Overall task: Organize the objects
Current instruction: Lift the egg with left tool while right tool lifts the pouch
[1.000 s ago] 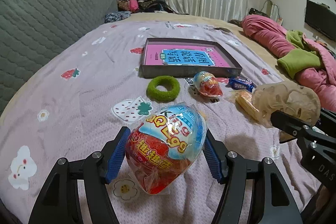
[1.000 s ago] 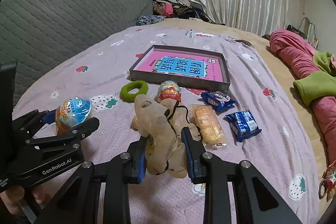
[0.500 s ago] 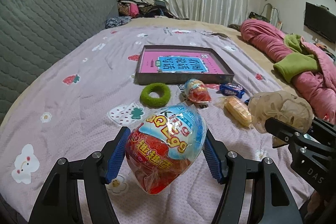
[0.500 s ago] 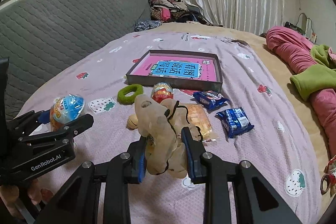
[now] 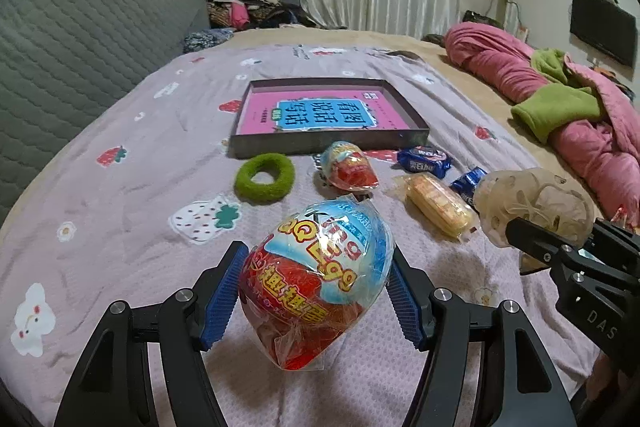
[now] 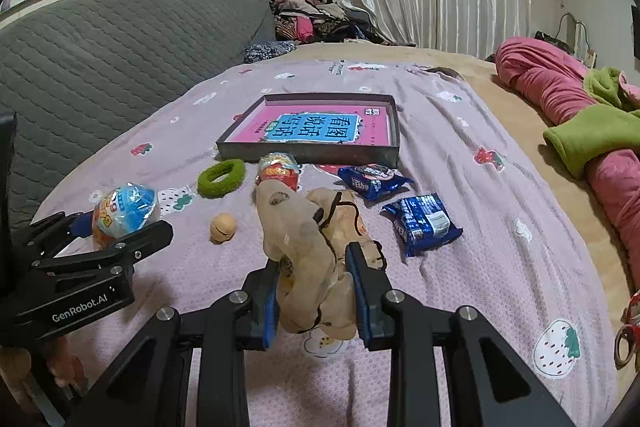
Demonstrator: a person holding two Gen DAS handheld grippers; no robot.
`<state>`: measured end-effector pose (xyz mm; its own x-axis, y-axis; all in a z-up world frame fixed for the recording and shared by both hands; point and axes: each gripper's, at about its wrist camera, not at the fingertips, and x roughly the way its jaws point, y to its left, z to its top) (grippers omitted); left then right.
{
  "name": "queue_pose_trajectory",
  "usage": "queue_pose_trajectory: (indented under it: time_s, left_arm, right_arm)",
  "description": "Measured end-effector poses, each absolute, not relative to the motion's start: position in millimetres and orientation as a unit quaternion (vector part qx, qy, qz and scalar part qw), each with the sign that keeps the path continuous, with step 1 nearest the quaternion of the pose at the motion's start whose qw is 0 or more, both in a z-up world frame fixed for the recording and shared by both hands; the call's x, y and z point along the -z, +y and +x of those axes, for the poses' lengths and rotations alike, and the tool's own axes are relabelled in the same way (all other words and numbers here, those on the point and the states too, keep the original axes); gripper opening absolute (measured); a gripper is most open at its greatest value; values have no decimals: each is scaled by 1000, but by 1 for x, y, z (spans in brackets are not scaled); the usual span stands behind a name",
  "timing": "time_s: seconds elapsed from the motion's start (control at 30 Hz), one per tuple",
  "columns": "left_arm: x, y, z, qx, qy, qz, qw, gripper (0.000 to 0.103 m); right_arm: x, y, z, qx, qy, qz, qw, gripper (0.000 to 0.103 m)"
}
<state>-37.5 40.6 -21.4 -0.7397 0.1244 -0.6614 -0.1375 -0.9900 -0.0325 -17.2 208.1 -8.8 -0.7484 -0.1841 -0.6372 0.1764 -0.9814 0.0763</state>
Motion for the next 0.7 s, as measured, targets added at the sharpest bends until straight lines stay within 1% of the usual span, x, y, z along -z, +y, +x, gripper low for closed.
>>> queue_pose_trajectory:
  time_s: [0.43, 0.7]
  left_arm:
    - [32, 50, -57, -930, 10, -362, 68, 69]
    - [16, 47, -79, -934, 15, -351, 67, 69]
  right_arm:
    - [19, 209, -28, 935, -11, 337, 111, 30]
    - [5, 220, -41, 937, -30, 331, 111, 30]
